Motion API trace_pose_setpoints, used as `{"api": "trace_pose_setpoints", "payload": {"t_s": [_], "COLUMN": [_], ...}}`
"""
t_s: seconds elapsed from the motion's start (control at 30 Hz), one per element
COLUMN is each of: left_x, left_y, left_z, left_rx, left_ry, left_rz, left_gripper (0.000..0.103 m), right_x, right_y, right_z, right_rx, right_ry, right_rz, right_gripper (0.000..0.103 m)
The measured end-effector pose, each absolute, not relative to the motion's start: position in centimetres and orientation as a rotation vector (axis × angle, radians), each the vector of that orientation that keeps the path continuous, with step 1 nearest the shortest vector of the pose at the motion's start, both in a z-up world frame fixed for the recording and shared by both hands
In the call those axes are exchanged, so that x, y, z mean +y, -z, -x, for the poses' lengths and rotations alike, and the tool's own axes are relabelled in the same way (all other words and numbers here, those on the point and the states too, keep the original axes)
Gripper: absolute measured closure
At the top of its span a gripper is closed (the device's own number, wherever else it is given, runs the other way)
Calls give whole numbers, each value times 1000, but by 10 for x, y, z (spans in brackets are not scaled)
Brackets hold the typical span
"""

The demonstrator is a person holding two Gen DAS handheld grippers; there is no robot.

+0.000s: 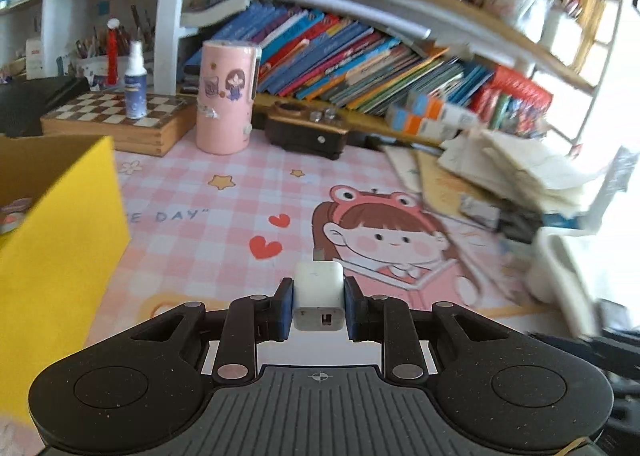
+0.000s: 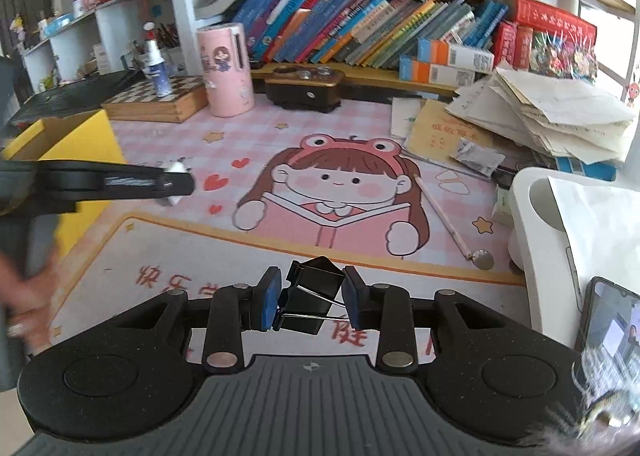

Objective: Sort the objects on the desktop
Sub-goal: 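Carry the white plug with the left tool while the right tool carries the black clip to the box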

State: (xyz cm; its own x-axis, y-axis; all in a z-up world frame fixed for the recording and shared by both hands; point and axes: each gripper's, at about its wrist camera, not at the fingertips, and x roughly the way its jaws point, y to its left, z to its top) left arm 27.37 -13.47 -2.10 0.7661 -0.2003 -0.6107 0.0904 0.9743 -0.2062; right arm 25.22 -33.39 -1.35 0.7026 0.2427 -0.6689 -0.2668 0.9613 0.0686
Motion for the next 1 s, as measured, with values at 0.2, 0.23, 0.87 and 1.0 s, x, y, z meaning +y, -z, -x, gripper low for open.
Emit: {"api": "trace_pose_setpoints", "payload": {"t_s": [0.2, 0.23, 0.87, 1.0], "left_x": [-111, -107, 1, 25], "left_y": [3, 1, 6, 4], "left_z": [-218, -210, -69, -43], "left_rx": [668, 665, 691, 689], "left_ry": [165, 161, 110, 98], "left_rz": [208, 208, 195, 177], "left_gripper": [79, 79, 79, 79], "right_x": [-315, -311, -191, -163], "right_y": [-3, -5, -4, -4], "right_z": [-221, -215, -108, -81], "right_rx": [713, 714, 782, 778], "right_ry": [-313, -317, -376, -395], "right_rz": [39, 32, 30, 27], "right_gripper": [72, 72, 72, 72]}}
